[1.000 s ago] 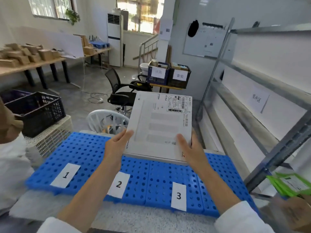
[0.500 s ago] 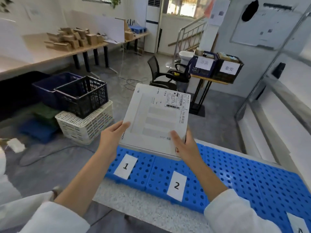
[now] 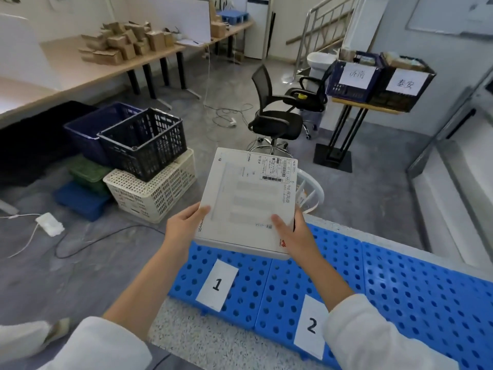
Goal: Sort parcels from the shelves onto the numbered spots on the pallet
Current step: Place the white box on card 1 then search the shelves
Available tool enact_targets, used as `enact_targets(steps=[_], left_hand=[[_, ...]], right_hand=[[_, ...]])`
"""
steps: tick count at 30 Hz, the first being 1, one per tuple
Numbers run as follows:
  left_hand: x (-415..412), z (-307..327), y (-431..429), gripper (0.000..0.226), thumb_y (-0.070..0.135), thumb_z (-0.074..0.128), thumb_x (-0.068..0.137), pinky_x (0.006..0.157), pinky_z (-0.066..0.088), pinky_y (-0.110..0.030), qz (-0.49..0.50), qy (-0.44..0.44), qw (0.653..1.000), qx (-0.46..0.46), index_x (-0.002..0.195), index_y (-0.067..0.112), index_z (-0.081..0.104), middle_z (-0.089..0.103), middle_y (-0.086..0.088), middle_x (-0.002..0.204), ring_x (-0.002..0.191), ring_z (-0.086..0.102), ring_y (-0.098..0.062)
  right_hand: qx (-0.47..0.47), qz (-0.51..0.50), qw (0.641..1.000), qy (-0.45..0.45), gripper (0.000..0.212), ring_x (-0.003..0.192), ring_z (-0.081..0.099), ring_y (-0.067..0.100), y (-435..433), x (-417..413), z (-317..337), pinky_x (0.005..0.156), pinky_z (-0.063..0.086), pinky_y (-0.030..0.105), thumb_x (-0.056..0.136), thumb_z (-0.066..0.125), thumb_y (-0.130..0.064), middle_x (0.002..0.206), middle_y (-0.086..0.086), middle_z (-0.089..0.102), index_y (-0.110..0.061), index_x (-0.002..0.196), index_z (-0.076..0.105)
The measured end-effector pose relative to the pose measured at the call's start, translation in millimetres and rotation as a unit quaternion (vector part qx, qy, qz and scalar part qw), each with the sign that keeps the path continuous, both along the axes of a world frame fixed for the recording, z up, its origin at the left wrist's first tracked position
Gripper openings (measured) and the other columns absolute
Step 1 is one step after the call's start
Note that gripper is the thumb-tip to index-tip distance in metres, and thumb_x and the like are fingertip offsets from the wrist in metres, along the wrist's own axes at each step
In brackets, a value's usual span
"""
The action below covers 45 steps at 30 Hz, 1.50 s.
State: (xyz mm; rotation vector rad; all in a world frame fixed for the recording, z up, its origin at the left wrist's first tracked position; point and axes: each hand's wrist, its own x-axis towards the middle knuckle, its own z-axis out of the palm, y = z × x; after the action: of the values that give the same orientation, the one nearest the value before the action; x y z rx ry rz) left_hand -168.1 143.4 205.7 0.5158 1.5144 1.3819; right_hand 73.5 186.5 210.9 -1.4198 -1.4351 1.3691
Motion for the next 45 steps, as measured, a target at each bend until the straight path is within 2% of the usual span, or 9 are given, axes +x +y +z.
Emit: enact_targets(steps=[4, 13, 20, 24, 27, 31, 35, 42, 45], left_hand=[[-7.8, -18.7, 41.3, 0.016, 0.025, 0.075, 0.08, 0.094, 0.052, -0.044, -0.005, 0.007, 0.999, -0.032, 0.095, 0.031, 0.076, 0.075, 0.001, 0.1, 0.098, 0.07, -0.024], [-13.3, -64.8, 90.2, 0.017, 0.024, 0.069, 0.086, 0.093, 0.053, -0.035, -0.03, 0.033, 0.995, -0.093, 0.1, 0.032, 0.073, 0.075, 0.008, 0.095, 0.097, 0.069, -0.016], [-31.5, -107.7, 115.6, 0.015, 0.028, 0.069, 0.086, 0.096, 0.051, -0.036, -0.073, 0.03, 0.987, -0.138, 0.094, 0.039, 0.074, 0.075, 0.011, 0.096, 0.099, 0.068, -0.015], [-35.6, -124.2, 126.6, 0.019, 0.027, 0.067, 0.088, 0.076, 0.049, -0.02, -0.08, 0.029, 0.984, -0.156, 0.105, 0.035, 0.071, 0.072, 0.017, 0.094, 0.092, 0.066, -0.005], [-42.6, -132.3, 133.5, 0.022, 0.027, 0.067, 0.088, 0.074, 0.049, -0.021, -0.089, 0.035, 0.981, -0.169, 0.108, 0.034, 0.071, 0.073, 0.014, 0.096, 0.093, 0.066, -0.008], [-50.9, -142.8, 136.0, 0.018, 0.029, 0.067, 0.087, 0.082, 0.054, -0.029, -0.111, 0.046, 0.976, -0.182, 0.097, 0.044, 0.071, 0.074, 0.014, 0.093, 0.095, 0.067, -0.015], [-55.5, -149.6, 137.9, 0.02, 0.03, 0.067, 0.087, 0.088, 0.053, -0.032, -0.123, 0.049, 0.975, -0.179, 0.104, 0.04, 0.071, 0.073, 0.018, 0.093, 0.096, 0.066, -0.014], [-65.9, -136.0, 155.1, 0.022, 0.013, 0.062, 0.09, 0.085, 0.053, -0.03, -0.225, 0.155, 0.952, -0.138, 0.097, 0.032, 0.069, 0.07, 0.006, 0.104, 0.099, 0.065, -0.016], [-64.5, -113.8, 181.3, 0.037, 0.009, 0.057, 0.092, 0.086, 0.043, -0.015, -0.274, 0.259, 0.922, -0.084, 0.128, 0.018, 0.056, 0.057, 0.003, 0.129, 0.11, 0.055, -0.015]], right_hand=[[-0.033, -0.013, 0.999, 0.001, 0.06, 0.102, 0.057, -0.003, 38.7, -8.1, -27.6, 0.059, 0.048, 0.01, 0.092, 0.058, -0.044, 0.124, -0.016, 0.057, -0.041, 0.144, 0.028], [-0.114, -0.013, 0.993, -0.027, 0.062, 0.1, 0.057, -0.001, 77.2, -20.8, -94.4, 0.062, 0.047, 0.012, 0.093, 0.057, -0.043, 0.123, -0.019, 0.056, -0.04, 0.146, 0.025], [-0.159, -0.05, 0.986, -0.02, 0.061, 0.114, 0.056, 0.001, 83.2, -36.0, -138.4, 0.089, 0.046, 0.02, 0.091, 0.061, -0.038, 0.12, -0.029, 0.055, -0.04, 0.144, 0.031], [-0.182, -0.055, 0.981, -0.031, 0.06, 0.11, 0.056, -0.003, 93.1, -40.8, -153.0, 0.086, 0.047, 0.017, 0.09, 0.063, -0.041, 0.124, -0.023, 0.057, -0.041, 0.141, 0.033], [-0.191, -0.058, 0.979, -0.031, 0.06, 0.107, 0.059, -0.004, 94.9, -43.7, -162.4, 0.079, 0.05, 0.015, 0.087, 0.067, -0.041, 0.121, -0.024, 0.059, -0.042, 0.138, 0.035], [-0.196, -0.074, 0.978, -0.019, 0.067, 0.109, 0.061, -0.002, 88.4, -48.4, -173.8, 0.089, 0.054, 0.025, 0.084, 0.071, -0.04, 0.122, -0.023, 0.061, -0.038, 0.142, 0.037], [-0.208, -0.09, 0.974, -0.015, 0.07, 0.113, 0.06, 0.001, 85.9, -52.6, -177.7, 0.097, 0.052, 0.033, 0.083, 0.07, -0.042, 0.126, -0.021, 0.06, -0.041, 0.143, 0.034], [-0.197, -0.079, 0.973, -0.091, 0.07, 0.128, 0.045, 0.005, 87.5, -56.5, -155.0, 0.104, 0.042, 0.027, 0.091, 0.059, -0.044, 0.145, -0.013, 0.044, -0.034, 0.15, 0.023], [-0.147, -0.093, 0.967, -0.185, 0.071, 0.145, 0.023, 0.012, 94.2, -45.3, -128.0, 0.118, 0.025, 0.038, 0.094, 0.049, -0.052, 0.158, -0.009, 0.021, -0.033, 0.153, 0.014]])
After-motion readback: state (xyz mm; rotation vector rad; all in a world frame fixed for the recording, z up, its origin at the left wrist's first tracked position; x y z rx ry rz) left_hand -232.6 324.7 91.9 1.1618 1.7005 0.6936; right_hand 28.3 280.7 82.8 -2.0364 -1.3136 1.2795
